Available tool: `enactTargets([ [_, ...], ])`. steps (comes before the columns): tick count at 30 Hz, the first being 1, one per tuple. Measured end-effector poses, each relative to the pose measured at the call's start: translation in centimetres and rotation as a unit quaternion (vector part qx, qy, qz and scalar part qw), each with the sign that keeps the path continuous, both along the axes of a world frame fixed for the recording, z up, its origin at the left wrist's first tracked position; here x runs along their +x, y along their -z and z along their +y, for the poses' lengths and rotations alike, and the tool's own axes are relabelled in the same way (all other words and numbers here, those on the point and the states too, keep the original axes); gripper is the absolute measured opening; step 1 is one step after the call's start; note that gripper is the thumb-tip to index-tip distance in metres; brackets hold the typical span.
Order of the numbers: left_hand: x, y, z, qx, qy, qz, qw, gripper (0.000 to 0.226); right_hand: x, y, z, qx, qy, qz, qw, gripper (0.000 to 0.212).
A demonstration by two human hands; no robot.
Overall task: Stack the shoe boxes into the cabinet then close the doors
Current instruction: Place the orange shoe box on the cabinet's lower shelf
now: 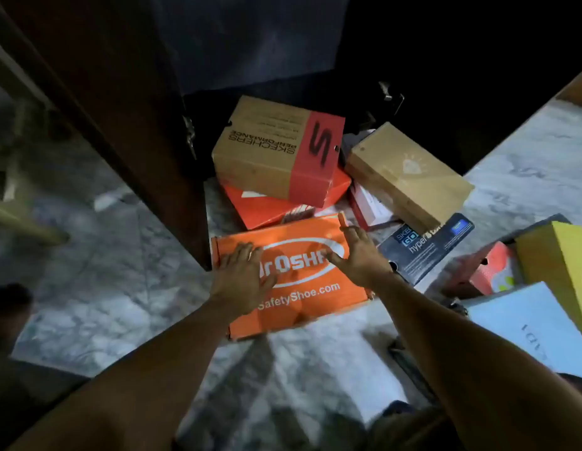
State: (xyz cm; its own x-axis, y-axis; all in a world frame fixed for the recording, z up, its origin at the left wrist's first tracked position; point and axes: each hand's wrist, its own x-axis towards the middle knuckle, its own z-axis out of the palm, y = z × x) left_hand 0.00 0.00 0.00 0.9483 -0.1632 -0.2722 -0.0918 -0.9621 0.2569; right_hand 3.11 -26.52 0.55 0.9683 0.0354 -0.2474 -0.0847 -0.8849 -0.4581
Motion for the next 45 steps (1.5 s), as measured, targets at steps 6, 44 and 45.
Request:
enactTargets([
  [6, -2.9, 4.0, 1.5, 0.003, -0.023, -0.056, 0.998, 0.090, -2.9, 1.0, -1.4, 0.099, -0.017, 0.018, 0.995, 0.111],
  [44, -10.0, -2.4, 1.2, -0.328, -0.131, -0.096, 0.930, 0.126, -12.5, -5.1, -5.9, 0.197, 0.088, -0.033, 0.976, 0.139],
  [45, -9.9, -3.4, 1.0, -0.327, -0.129, -0.104, 0.930, 0.127, -12.8, -6.5, -5.9, 0.194, 0.094, -0.043, 0.976, 0.141],
])
